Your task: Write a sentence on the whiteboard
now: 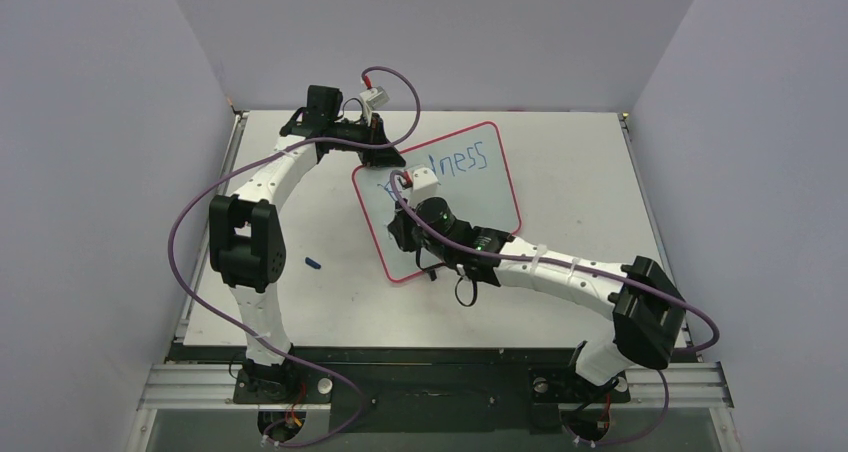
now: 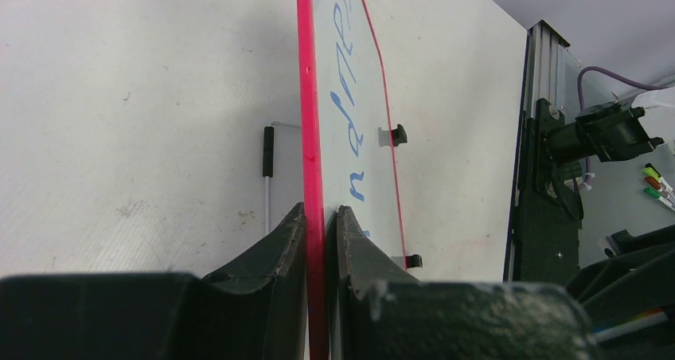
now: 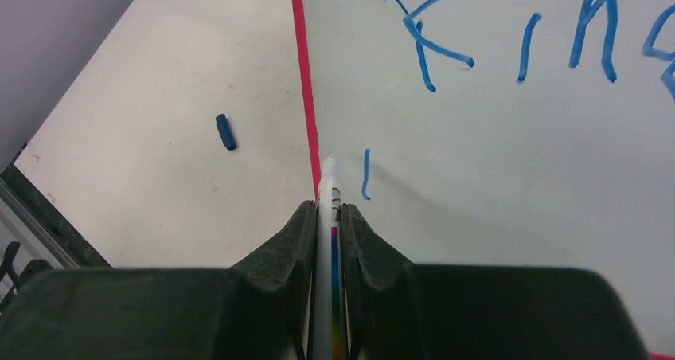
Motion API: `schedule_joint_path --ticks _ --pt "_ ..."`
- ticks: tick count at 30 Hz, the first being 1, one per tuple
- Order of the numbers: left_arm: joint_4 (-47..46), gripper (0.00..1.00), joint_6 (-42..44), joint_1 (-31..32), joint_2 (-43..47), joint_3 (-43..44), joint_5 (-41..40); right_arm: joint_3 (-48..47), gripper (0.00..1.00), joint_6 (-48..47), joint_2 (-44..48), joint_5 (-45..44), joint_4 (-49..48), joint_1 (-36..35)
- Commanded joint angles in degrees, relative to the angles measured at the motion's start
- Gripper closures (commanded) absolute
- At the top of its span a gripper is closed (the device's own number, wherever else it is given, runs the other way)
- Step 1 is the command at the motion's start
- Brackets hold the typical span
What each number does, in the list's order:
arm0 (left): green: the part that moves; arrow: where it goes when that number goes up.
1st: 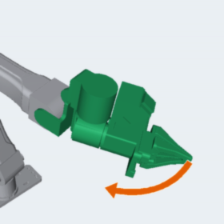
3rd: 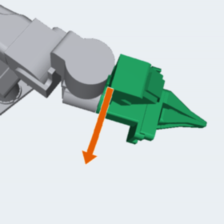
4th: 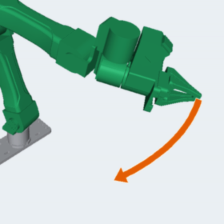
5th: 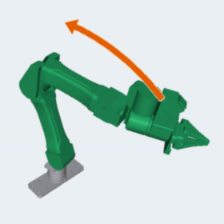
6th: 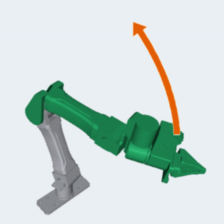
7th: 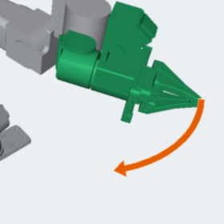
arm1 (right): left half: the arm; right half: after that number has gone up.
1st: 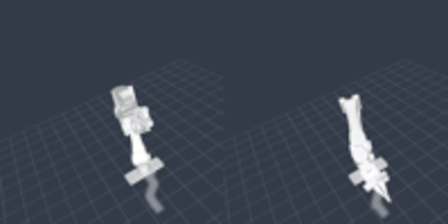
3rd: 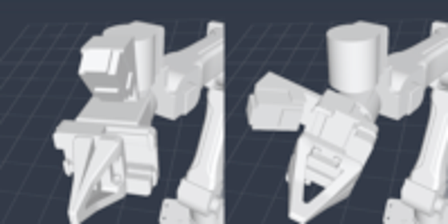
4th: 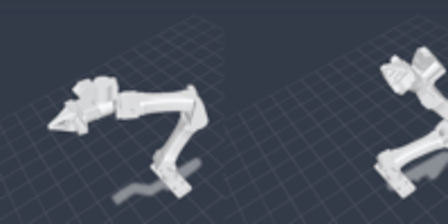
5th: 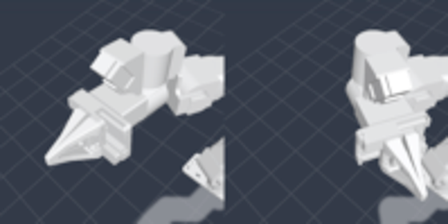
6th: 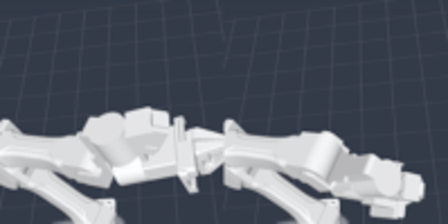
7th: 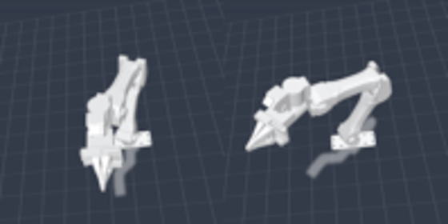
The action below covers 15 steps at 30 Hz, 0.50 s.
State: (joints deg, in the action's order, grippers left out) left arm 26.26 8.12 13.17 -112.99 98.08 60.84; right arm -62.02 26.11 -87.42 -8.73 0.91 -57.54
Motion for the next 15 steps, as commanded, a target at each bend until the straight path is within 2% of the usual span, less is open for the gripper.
schedule_joint_path --ticks 1,9,15 --pt "-1.94 1.00 4.36 0.86 1.29 -0.26 0.74 -5.59 1.00 -1.21 -0.38 -2.37 -1.09 -0.30" --pt "-1.86 1.00 4.44 0.76 1.37 -0.36 0.84 -8.89 1.00 -0.64 -4.68 -3.05 0.78 0.95" --pt "-1.84 1.00 4.43 0.72 1.33 -0.27 0.95 -7.90 1.00 -0.30 -5.76 -2.68 1.11 2.35"
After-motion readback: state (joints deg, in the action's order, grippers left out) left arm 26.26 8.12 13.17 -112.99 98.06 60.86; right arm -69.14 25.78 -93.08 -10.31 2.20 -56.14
